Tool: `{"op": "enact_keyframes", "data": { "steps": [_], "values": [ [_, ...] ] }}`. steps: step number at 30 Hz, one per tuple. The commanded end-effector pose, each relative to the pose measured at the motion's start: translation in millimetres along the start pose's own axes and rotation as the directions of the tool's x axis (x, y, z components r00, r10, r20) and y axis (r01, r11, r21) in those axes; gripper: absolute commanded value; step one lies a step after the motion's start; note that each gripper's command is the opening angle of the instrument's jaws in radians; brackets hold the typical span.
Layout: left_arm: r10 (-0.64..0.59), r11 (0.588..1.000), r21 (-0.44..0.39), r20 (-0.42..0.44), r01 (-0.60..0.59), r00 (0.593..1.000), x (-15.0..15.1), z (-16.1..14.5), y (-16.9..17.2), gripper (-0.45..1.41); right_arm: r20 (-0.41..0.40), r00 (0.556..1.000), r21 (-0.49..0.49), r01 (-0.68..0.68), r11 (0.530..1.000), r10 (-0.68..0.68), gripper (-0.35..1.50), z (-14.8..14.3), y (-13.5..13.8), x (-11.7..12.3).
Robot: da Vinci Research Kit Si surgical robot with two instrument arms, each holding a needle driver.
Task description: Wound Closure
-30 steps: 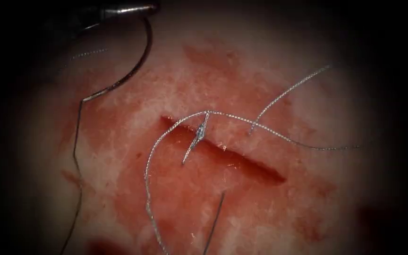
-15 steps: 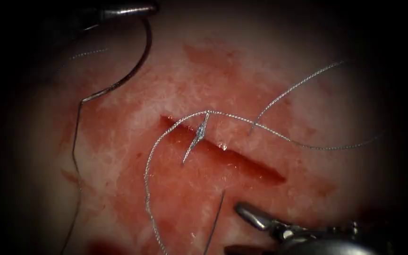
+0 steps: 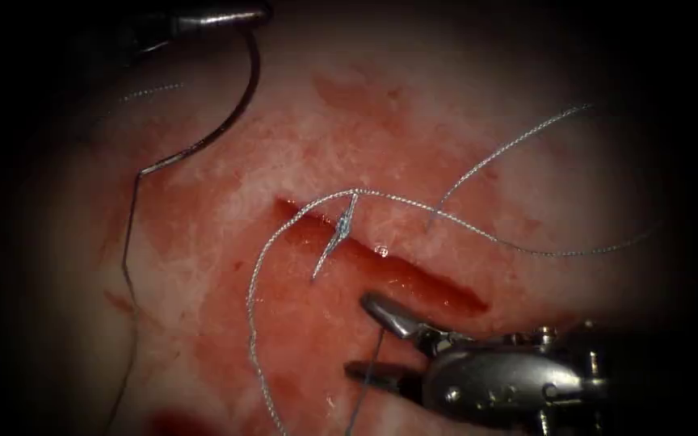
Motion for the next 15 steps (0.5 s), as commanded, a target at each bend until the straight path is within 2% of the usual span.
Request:
{"op": "enact_keyframes", "data": {
  "steps": [1,4,8,15],
  "values": [
    [-0.001,1.0,-0.001,0.0,0.001,1.0,-0.6,0.6,0.3,-0.35,-0.004,1.0,0.028,0.005,1.0,-0.004,-0.35,0.3,-0.8,-0.3],
    [-0.001,1.0,-0.001,0.0,0.001,1.0,-0.6,0.6,0.3,-0.35,0.005,1.0,0.054,0.001,0.999,-0.002,-0.35,-1.2,-1.3,-0.6],
    [-0.001,1.0,-0.001,0.0,0.001,1.0,-0.6,0.6,0.3,-0.35,0.002,1.0,0.09,-0.02,0.996,0.02,-0.35,-3.3,-3.2,1.1],
    [-0.001,1.0,-0.001,0.0,0.001,1.0,-0.6,0.6,0.2,-0.35,-0.037,0.998,0.175,-0.04,0.984,0.047,-0.35,-5.7,-7.7,7.4]
  ]
}}
